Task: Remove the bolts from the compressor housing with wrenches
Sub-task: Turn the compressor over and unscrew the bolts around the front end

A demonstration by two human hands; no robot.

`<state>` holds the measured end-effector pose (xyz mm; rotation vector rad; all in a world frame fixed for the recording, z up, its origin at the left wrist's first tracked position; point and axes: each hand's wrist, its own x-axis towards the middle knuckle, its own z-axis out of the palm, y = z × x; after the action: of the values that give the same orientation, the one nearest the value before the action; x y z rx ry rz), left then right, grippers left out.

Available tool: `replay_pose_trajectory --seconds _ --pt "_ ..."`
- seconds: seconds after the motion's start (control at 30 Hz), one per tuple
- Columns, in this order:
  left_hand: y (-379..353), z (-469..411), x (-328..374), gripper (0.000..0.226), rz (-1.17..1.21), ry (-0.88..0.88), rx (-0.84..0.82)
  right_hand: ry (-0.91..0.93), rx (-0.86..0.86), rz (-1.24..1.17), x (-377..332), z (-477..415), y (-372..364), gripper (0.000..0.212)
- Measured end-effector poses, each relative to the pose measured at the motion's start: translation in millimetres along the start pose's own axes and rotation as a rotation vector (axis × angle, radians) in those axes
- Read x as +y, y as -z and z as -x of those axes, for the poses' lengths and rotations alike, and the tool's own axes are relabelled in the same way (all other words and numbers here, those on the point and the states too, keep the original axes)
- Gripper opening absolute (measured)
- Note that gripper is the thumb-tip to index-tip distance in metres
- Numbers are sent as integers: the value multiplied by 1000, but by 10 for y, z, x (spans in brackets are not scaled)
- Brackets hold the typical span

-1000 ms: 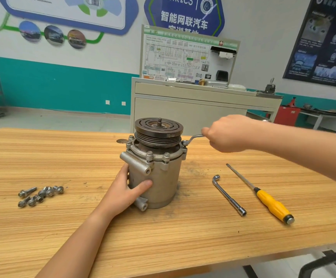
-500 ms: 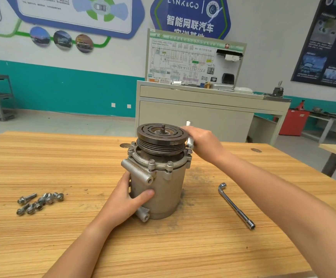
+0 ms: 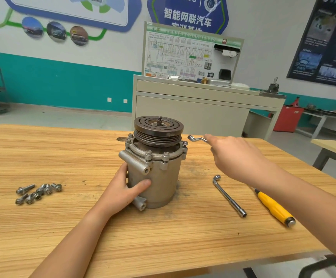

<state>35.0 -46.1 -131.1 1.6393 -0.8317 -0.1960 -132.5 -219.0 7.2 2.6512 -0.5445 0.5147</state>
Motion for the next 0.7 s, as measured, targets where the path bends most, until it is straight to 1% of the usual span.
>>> replay_pose_trajectory --seconds 0.13,0.23,0.33,0.43,0.53,0.63,0.7 --pt "5 0 1 46 6 -3 -5 29 -85 29 -134 -32 82 37" --pt "2 2 -11 45 5 -4 -4 40 -150 134 -228 -18 172 32" --pt "-2 -6 -20 47 7 2 -1 80 -194 273 -377 46 249 36" --pt "-2 -14 -29 50 -15 -7 7 121 -220 347 -448 87 258 43" --pt "0 -6 -19 46 -8 -12 -3 176 -227 433 -453 48 263 49" --pt "-8 -10 -24 46 17 -12 -6 289 -233 511 -367 -39 319 42" --pt "-8 -11 -16 45 18 -19 -8 328 -225 537 -227 -106 331 39"
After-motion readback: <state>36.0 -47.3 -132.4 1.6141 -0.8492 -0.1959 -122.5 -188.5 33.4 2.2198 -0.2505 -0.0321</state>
